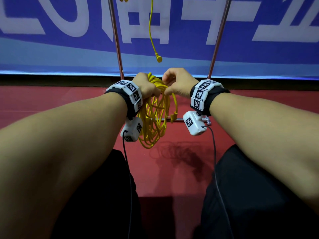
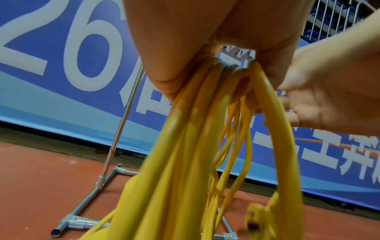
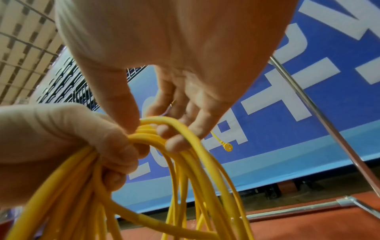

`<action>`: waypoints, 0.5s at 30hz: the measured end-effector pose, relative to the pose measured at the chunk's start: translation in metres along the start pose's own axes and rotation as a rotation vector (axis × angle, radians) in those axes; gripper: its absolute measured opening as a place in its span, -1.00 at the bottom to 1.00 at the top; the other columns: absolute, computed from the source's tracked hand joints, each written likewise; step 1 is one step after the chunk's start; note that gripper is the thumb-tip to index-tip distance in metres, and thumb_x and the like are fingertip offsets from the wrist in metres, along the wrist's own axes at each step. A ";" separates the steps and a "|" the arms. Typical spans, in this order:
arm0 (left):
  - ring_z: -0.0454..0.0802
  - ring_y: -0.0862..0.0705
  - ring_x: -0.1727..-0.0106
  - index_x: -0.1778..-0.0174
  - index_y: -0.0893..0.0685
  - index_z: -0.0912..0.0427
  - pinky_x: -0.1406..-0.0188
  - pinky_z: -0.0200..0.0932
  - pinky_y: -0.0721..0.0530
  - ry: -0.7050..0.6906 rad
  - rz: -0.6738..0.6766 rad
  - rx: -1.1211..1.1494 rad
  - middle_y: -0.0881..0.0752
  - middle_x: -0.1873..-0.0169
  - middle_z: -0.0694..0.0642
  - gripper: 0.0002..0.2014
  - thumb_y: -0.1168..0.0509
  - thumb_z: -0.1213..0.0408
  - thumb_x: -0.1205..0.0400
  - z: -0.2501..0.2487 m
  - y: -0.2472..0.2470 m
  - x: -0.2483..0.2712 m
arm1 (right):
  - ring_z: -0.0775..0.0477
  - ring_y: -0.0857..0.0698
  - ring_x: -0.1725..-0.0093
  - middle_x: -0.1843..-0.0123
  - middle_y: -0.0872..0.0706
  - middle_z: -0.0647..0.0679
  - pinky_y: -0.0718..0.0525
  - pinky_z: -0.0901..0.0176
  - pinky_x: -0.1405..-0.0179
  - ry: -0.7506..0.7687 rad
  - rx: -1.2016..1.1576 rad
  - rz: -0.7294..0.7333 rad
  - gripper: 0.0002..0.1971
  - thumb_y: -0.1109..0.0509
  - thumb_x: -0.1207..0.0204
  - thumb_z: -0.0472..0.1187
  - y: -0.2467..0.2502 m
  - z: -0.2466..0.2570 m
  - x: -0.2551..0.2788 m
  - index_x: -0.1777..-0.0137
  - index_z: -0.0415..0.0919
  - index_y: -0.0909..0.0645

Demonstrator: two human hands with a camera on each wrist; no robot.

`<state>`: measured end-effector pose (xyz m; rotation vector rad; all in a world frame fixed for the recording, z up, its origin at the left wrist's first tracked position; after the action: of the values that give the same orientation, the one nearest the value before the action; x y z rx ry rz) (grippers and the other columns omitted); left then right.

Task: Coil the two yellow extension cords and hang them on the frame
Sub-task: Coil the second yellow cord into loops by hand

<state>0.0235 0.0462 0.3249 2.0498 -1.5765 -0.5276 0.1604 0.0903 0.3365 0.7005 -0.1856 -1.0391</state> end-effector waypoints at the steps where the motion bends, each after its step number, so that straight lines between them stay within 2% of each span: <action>1: 0.06 -0.61 0.35 0.10 -0.67 0.23 0.33 -0.02 -0.60 -0.001 -0.003 0.024 -0.64 0.34 0.19 -0.62 -0.58 0.41 -0.19 0.000 0.001 0.000 | -0.11 -0.66 0.09 0.00 -0.67 -0.15 -0.75 -0.22 -0.06 -0.006 0.129 -0.021 -0.58 -0.66 -0.23 -0.41 0.002 -0.003 -0.001 0.04 -0.10 -0.55; 2: 0.06 -0.59 0.36 0.17 -0.64 0.21 0.34 -0.01 -0.58 -0.014 0.007 0.053 -0.61 0.36 0.20 -0.67 -0.55 0.45 -0.20 -0.001 0.001 0.001 | -0.12 -0.63 -0.04 -0.13 -0.61 -0.16 -0.71 -0.19 -0.14 -0.016 0.249 -0.027 -0.47 -0.72 -0.20 -0.31 0.002 -0.007 -0.001 -0.09 -0.11 -0.52; 4: 0.05 -0.54 0.41 0.30 -0.52 0.17 0.35 -0.03 -0.52 -0.048 0.033 0.107 -0.55 0.41 0.21 -0.68 -0.48 0.58 -0.24 -0.004 0.000 0.002 | -0.17 -0.55 -0.30 -0.35 -0.47 -0.18 -0.62 -0.13 -0.29 -0.028 0.387 0.000 -0.10 -0.80 -0.10 -0.04 -0.003 -0.016 0.000 -0.40 -0.16 -0.40; 6: 0.03 -0.54 0.41 0.26 -0.53 0.20 0.35 -0.06 -0.51 -0.107 0.086 0.162 -0.55 0.39 0.21 -0.66 -0.44 0.63 -0.19 -0.015 -0.003 0.008 | -0.28 -0.46 -0.48 -0.49 -0.39 -0.22 -0.54 -0.19 -0.42 0.000 0.409 0.006 0.21 -0.79 -0.01 0.14 -0.008 -0.020 -0.001 -0.61 -0.16 -0.22; 7: 0.02 -0.57 0.41 0.20 -0.57 0.23 0.36 -0.09 -0.54 -0.138 0.119 0.196 -0.57 0.36 0.21 -0.63 -0.42 0.64 -0.16 -0.019 -0.006 0.010 | -0.29 -0.47 -0.49 -0.51 -0.40 -0.23 -0.54 -0.19 -0.43 0.016 0.375 -0.003 0.24 -0.77 -0.01 0.15 -0.009 -0.019 -0.001 -0.65 -0.15 -0.18; 8: 0.00 -0.61 0.43 0.12 -0.60 0.27 0.40 -0.15 -0.57 -0.160 0.152 0.232 -0.59 0.34 0.21 -0.60 -0.40 0.69 -0.18 -0.024 -0.008 0.013 | -0.25 -0.54 -0.44 -0.48 -0.47 -0.21 -0.57 -0.16 -0.40 0.034 0.326 -0.016 0.20 -0.76 -0.02 0.11 -0.008 -0.018 -0.001 -0.64 -0.14 -0.21; 10: -0.11 -0.66 0.49 -0.02 -0.62 0.35 0.48 -0.26 -0.62 -0.184 0.176 0.298 -0.62 0.32 0.19 -0.54 -0.34 0.80 -0.25 -0.030 -0.010 0.017 | -0.13 -0.70 -0.19 -0.26 -0.68 -0.10 -0.69 -0.11 -0.21 0.032 0.231 -0.044 -0.05 -0.73 -0.06 0.02 -0.001 -0.016 0.000 -0.47 -0.07 -0.41; 13: -0.06 -0.68 0.41 -0.09 -0.64 0.47 0.45 -0.24 -0.64 -0.199 0.157 0.343 -0.64 0.26 0.22 -0.43 -0.34 0.64 -0.09 -0.035 -0.008 0.019 | -0.14 -0.75 0.06 0.06 -0.78 -0.03 -0.73 -0.07 0.03 -0.001 0.218 -0.071 -0.46 -0.68 -0.11 0.06 0.008 -0.017 0.002 -0.07 -0.02 -0.60; 15: -0.05 -0.65 0.39 -0.07 -0.65 0.43 0.44 -0.26 -0.61 -0.207 0.141 0.313 -0.63 0.26 0.20 -0.42 -0.32 0.55 -0.05 -0.038 -0.008 0.020 | -0.18 -0.74 0.12 0.16 -0.78 -0.08 -0.65 0.07 0.20 -0.018 0.260 -0.087 -0.64 -0.64 -0.21 0.03 0.012 -0.020 0.002 0.07 -0.09 -0.65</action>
<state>0.0568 0.0344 0.3505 2.1395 -2.0191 -0.4780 0.1793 0.1015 0.3287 0.9414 -0.3114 -1.1160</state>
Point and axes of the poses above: each hand's wrist, its own x-axis away from the middle knuckle, its own y-axis out of the back of the hand, z = x × y, the point moved 7 cm from there along -x, towards the middle knuckle
